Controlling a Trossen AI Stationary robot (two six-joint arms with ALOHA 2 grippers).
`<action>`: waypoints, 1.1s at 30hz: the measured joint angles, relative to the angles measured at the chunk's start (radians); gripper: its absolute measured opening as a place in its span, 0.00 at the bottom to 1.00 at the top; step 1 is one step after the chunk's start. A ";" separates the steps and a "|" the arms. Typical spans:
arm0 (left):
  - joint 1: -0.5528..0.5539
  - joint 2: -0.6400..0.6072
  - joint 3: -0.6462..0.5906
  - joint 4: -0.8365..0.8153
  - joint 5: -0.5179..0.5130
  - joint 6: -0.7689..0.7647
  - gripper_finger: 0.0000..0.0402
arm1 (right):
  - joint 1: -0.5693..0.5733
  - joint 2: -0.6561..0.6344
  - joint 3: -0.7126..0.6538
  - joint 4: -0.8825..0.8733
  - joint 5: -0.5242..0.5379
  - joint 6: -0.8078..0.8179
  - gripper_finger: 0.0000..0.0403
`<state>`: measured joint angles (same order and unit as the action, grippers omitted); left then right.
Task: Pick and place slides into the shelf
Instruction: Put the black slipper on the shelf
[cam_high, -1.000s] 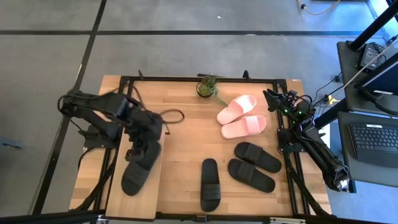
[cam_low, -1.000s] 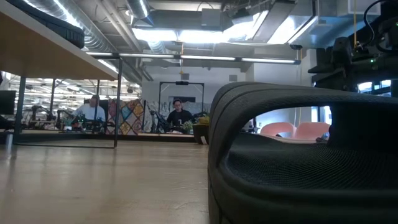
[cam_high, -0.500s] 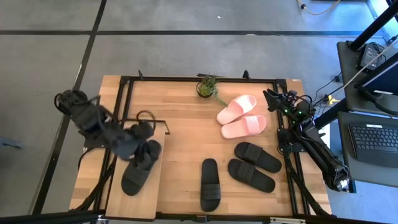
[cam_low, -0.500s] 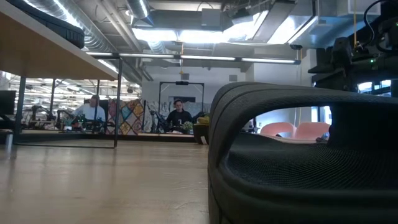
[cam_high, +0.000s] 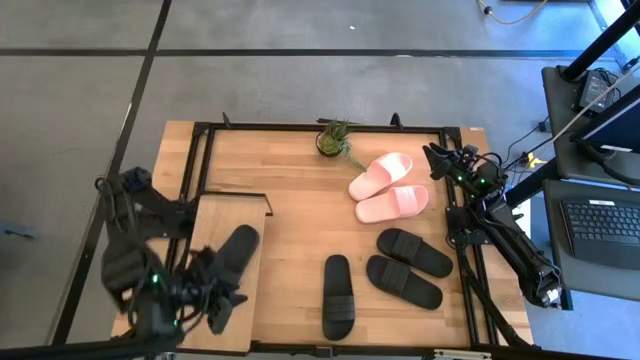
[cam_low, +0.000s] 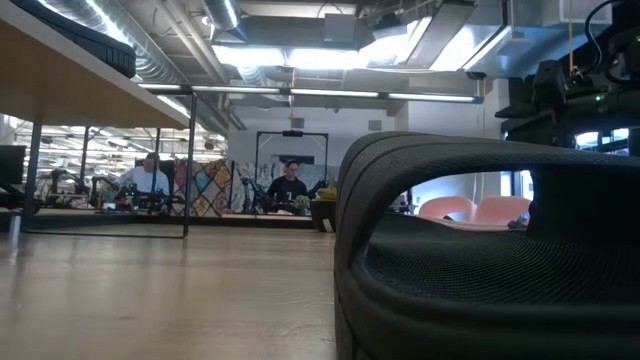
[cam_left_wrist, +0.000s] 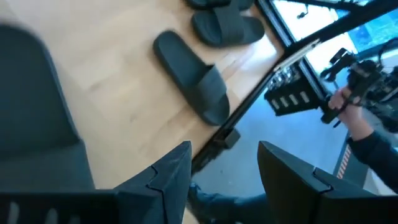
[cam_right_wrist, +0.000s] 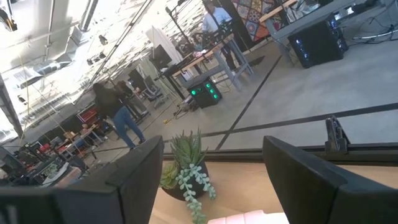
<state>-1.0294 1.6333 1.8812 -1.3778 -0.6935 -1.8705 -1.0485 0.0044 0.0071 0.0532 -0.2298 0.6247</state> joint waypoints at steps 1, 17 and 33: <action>-0.014 0.016 0.000 -0.001 0.010 -0.029 0.44 | 0.000 0.000 0.000 0.000 0.000 0.000 0.68; -0.067 0.193 -0.001 0.071 0.207 -0.021 0.44 | 0.000 0.000 0.000 0.000 0.000 0.000 0.68; -0.011 0.234 -0.001 -0.044 0.371 -0.064 0.44 | 0.000 0.000 0.000 0.000 0.000 -0.003 0.68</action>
<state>-1.0400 1.8675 1.8805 -1.4215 -0.3223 -1.9348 -1.0485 0.0046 0.0071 0.0536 -0.2298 0.6220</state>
